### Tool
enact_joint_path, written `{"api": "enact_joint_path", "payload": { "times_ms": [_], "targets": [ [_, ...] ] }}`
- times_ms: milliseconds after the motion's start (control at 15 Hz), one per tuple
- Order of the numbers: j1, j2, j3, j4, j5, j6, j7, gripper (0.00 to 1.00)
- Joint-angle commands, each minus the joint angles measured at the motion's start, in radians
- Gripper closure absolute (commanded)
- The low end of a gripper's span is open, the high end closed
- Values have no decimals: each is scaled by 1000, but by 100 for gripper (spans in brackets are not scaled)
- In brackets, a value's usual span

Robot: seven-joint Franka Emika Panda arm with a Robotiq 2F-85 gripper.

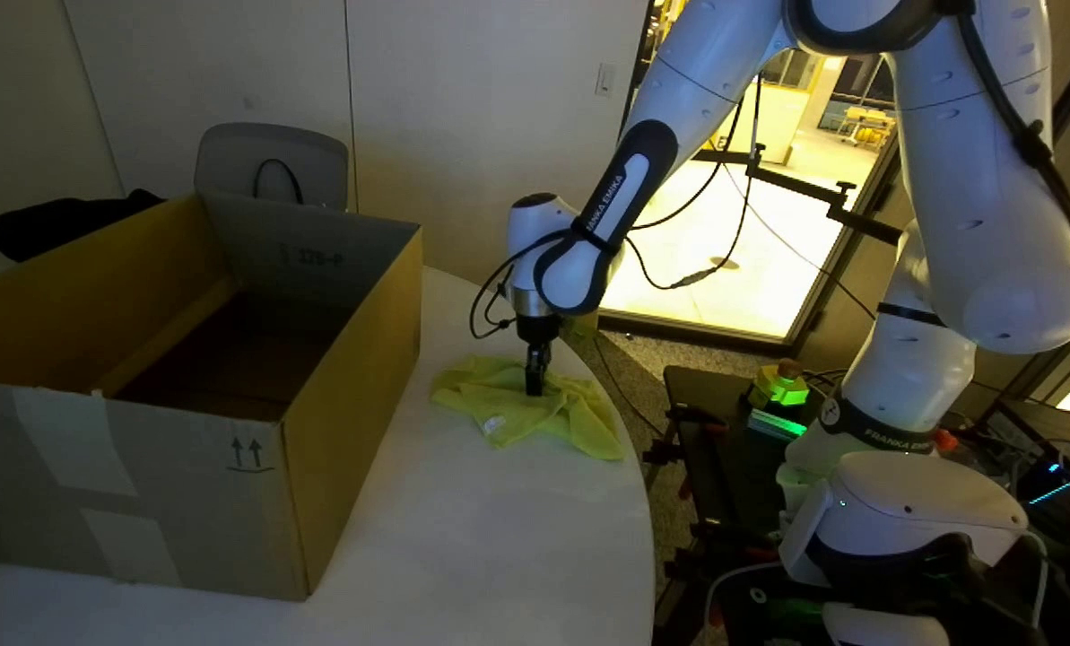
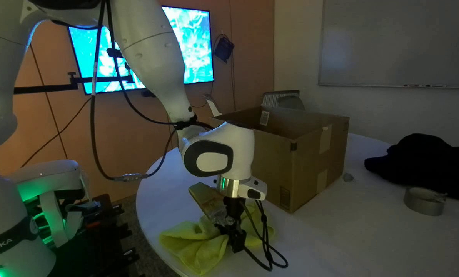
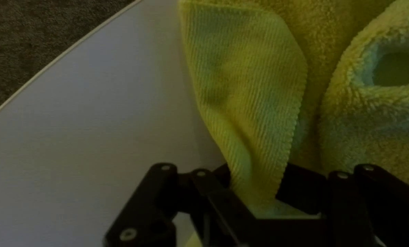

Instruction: Put the marker on the towel, fold the towel, and then put the folded towel in the box

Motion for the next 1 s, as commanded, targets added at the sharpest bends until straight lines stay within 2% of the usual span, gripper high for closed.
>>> {"api": "enact_joint_path", "payload": {
  "times_ms": [0,267,533,800,933],
  "targets": [
    [30,-69,-17,-12,-32,-13,-1,98],
    [66,-154,-25,-39,-73,1,8,100],
    [122,-193,0,-56,-119,-18,6,100],
    [232,-162,24,-71,-185,-48,63,100],
    [311,-118,16,-58,-238,-75,156,100]
  ]
}}
